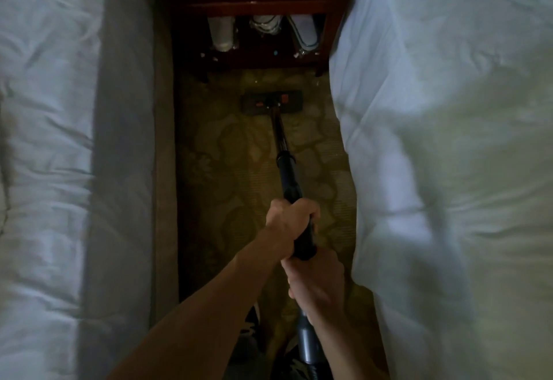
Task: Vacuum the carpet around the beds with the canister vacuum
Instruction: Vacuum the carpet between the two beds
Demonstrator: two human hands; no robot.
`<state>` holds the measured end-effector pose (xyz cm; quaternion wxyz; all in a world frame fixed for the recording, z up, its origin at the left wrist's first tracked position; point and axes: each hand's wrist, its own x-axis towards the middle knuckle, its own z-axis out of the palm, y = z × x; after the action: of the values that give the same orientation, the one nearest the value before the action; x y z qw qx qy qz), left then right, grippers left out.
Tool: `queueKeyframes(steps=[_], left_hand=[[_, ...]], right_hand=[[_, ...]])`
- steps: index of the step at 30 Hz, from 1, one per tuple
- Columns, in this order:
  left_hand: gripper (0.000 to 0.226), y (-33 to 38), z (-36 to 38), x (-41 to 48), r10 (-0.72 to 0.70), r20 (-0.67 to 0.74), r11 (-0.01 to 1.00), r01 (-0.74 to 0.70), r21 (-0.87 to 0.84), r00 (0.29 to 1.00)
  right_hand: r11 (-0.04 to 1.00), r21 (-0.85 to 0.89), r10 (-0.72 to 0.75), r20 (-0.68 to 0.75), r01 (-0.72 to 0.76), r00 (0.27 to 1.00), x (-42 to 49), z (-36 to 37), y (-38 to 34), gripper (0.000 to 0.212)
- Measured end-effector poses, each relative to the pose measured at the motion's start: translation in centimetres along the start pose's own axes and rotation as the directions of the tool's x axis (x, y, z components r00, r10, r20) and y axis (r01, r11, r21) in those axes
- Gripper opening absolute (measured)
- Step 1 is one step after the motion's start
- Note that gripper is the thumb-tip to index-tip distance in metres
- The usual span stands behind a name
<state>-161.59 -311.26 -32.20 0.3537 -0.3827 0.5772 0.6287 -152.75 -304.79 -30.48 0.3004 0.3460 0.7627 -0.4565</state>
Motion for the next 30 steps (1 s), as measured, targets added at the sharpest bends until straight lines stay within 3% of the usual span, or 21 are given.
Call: queueKeyframes(steps=[8,17,23,28,30], left_hand=[[0.025,5.7,-2.9,4.0,0.024,0.012,0.998,-0.024,-0.05,1.0],[0.023,5.4,-2.1,5.2,0.054,0.008,0.999,-0.054,0.0,0.999],[0.03,5.8,1.2,4.9,0.08,0.039,0.996,-0.081,0.028,0.996],[0.024,5.7,4.4,4.8,0.057,0.134,0.997,-0.062,0.036,0.989],[0.033,5.5,5.2,5.2,0.045,0.132,0.998,-0.05,0.036,0.99]], right_hand=[[0.999,0.016,-0.044,0.027,0.043,0.999,4.3,2.0,-5.8,0.021],[0.989,0.135,-0.058,0.023,0.055,0.998,5.3,2.1,-5.1,0.021],[0.978,0.205,-0.013,-0.056,0.025,0.998,5.4,-0.1,-4.7,0.02],[0.987,0.158,-0.007,-0.169,0.034,0.986,5.9,-2.3,-3.7,0.025],[0.983,0.181,0.014,-0.169,0.017,0.986,6.4,-2.9,-3.2,0.025]])
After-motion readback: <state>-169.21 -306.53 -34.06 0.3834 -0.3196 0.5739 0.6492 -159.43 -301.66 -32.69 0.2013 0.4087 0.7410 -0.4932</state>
